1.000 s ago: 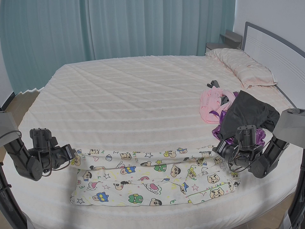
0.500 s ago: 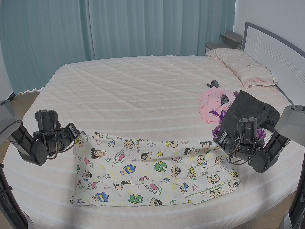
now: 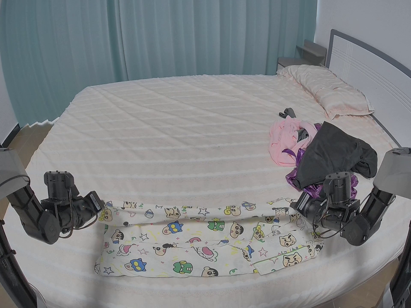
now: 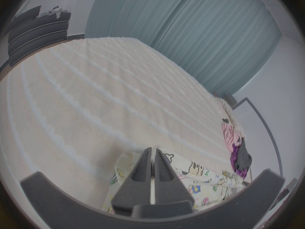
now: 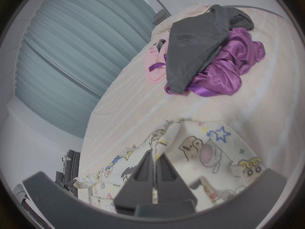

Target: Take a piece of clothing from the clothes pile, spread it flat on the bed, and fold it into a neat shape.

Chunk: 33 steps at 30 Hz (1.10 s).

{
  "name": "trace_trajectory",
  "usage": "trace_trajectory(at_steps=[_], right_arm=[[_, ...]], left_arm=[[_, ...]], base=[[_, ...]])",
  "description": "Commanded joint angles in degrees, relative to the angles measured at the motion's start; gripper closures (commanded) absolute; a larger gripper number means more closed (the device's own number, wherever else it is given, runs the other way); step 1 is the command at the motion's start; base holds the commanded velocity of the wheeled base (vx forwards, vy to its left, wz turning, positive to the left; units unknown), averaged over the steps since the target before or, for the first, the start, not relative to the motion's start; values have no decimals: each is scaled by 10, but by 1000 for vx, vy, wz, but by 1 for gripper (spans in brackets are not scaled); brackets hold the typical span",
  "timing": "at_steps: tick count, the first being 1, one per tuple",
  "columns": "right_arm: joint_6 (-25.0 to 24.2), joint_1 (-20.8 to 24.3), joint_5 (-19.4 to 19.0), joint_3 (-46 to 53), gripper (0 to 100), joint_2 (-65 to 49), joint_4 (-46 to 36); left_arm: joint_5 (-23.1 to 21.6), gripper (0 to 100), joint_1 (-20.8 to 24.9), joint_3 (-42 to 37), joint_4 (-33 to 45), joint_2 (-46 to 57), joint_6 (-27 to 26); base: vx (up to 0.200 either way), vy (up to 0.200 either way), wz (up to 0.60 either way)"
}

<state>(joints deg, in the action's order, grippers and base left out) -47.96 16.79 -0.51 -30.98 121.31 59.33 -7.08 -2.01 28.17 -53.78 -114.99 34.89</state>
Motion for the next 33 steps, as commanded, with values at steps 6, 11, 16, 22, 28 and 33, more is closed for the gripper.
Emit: trace_trajectory(at_steps=[6, 11, 16, 22, 28, 33], right_arm=[[26, 11, -1, 112, 100, 31, 76], [36, 12, -1, 130, 100, 44, 97], [36, 16, -1, 144, 100, 46, 107], [35, 17, 0, 156, 0, 43, 112], [36, 8, 2, 183, 0, -15, 127], [39, 3, 6, 182, 0, -95, 115]], left_arm=[[-21, 100, -1, -107, -25, -17, -51], [-21, 100, -1, -120, -26, -39, -61], [-21, 100, -1, -131, -26, -49, -68], [-21, 0, 0, -154, -47, -48, -66], [-21, 0, -7, -196, -93, -39, -64], [-22, 0, -38, -219, -120, -6, -61]], base=[[0, 0, 0], [0, 0, 0], [0, 0, 0], [0, 0, 0], [0, 0, 0], [0, 0, 0]])
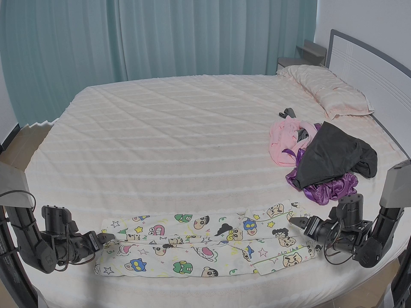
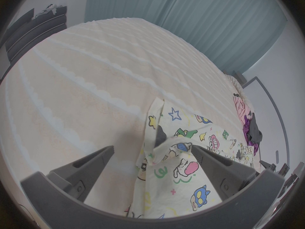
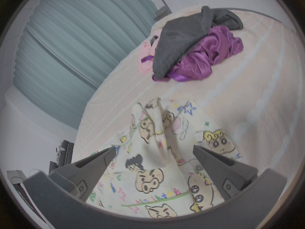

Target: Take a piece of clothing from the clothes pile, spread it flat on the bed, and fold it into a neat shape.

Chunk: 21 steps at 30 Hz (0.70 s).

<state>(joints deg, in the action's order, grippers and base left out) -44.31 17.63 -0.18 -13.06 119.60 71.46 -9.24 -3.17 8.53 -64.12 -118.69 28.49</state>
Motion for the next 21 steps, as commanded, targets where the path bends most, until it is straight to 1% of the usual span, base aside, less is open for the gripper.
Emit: trace_trajectory(at_steps=[1, 2, 5, 6, 8, 10, 11, 13, 16, 17, 21], right_arm=[[3, -5, 3, 3, 0, -80, -6], [5, -3, 3, -4, 0, -95, -16], [5, 5, 2, -29, 0, -95, -39], [3, 16, 2, -50, 0, -91, -55], [1, 28, 1, -69, 0, -82, -65], [-2, 39, 1, -75, 0, -75, -65], [-15, 53, 0, -78, 0, -60, -64], [-40, 64, 0, -82, 0, -31, -60], [-66, 64, -5, -85, 0, 12, -48], [-68, 63, -6, -85, 0, 18, -46], [-69, 32, -12, -91, 0, 84, -1]], left_arm=[[-2, 0, -27, -24, -16, 32, 3], [-7, 0, -41, -25, -16, 49, 6], [-26, 0, -59, -29, -16, 65, 13], [-43, 0, -68, -30, -16, 75, 26], [-58, 0, -74, -30, -15, 83, 50], [-61, 0, -74, -30, -15, 83, 61], [-62, 0, -74, -28, -16, 81, 68], [-62, 0, -74, -25, -16, 78, 69], [-68, 0, -73, -19, -16, 78, 70], [-68, 0, -73, -19, -16, 78, 70], [-68, 0, -73, 9, -14, 78, 74]], base=[[0, 0, 0], [0, 0, 0], [0, 0, 0], [0, 0, 0], [0, 0, 0], [0, 0, 0], [0, 0, 0], [0, 0, 0], [0, 0, 0], [0, 0, 0], [0, 0, 0]])
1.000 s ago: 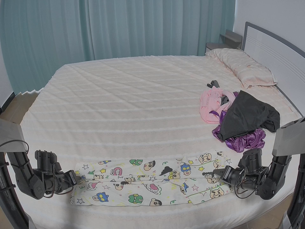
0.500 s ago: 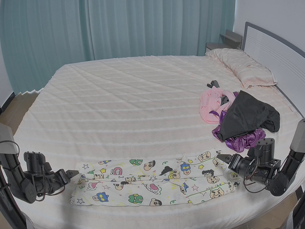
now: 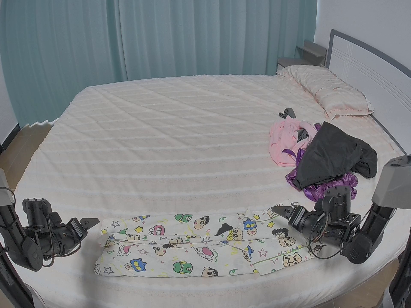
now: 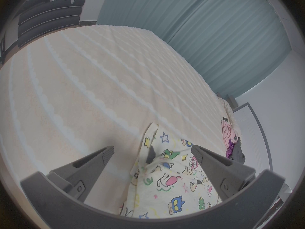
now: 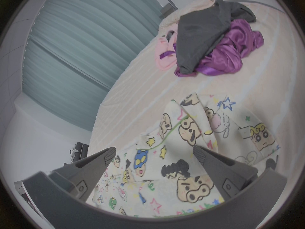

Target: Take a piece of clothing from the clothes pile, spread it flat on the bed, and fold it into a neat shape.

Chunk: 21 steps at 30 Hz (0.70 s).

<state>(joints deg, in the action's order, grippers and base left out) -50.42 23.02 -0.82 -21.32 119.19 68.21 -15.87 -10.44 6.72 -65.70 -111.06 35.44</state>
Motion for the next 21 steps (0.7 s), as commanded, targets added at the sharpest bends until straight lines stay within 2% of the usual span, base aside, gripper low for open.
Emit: trace_trajectory(at_steps=[1, 7, 9, 10, 13, 15, 21], right_arm=[[-8, -28, -6, -10, 0, 96, 33], [-9, -41, -8, -4, 0, 93, 37], [-9, -41, -8, -4, 0, 93, 37], [-9, -40, -8, 3, 0, 86, 38], [-10, -39, -8, 5, 0, 87, 38], [-10, -39, -8, 8, 0, 87, 38], [-10, -34, -8, 22, 0, 87, 56]], left_arm=[[-1, 0, 0, 38, 2, 1, 8], [-1, 0, 9, 128, 36, -33, 18], [-1, 0, 9, 128, 36, -33, 18], [-4, 0, 17, 175, 79, -49, 17], [-29, 0, 28, 210, 124, -53, 17], [-63, 0, 31, 233, 161, -58, 14], [-70, 0, 41, 298, 266, -89, -29]], base=[[0, 0, 0], [0, 0, 0], [0, 0, 0], [0, 0, 0], [0, 0, 0], [0, 0, 0], [0, 0, 0]])
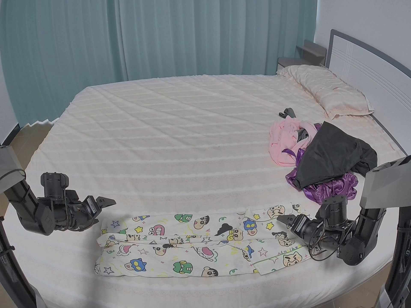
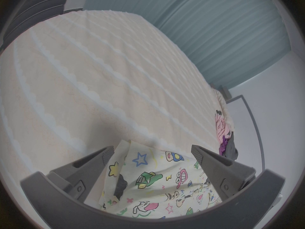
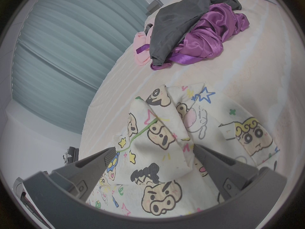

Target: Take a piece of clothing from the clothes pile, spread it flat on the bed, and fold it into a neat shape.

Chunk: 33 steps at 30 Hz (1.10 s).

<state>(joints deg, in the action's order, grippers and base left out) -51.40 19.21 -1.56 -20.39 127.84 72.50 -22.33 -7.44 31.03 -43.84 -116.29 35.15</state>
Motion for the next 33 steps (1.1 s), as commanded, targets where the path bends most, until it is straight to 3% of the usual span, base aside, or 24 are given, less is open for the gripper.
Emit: trace_trajectory(at_steps=[1, 8, 14, 15, 33], right_arm=[[1, 5, 0, 16, 0, 0, 19], [1, 5, 0, 23, 0, 1, 26], [1, 6, 0, 23, 0, 1, 26], [1, 6, 0, 23, 0, 1, 26], [0, 5, 1, 18, 0, 0, 26]], left_arm=[[-5, 0, 11, 63, 60, -41, -32], [-8, 0, 12, 78, 71, -73, -76], [-9, 0, 13, 78, 73, -80, -80], [-9, 100, 14, 77, 73, -80, -80], [-4, 100, 6, 96, 72, -59, -75]], base=[[0, 0, 0], [0, 0, 0], [0, 0, 0], [0, 0, 0], [0, 0, 0]])
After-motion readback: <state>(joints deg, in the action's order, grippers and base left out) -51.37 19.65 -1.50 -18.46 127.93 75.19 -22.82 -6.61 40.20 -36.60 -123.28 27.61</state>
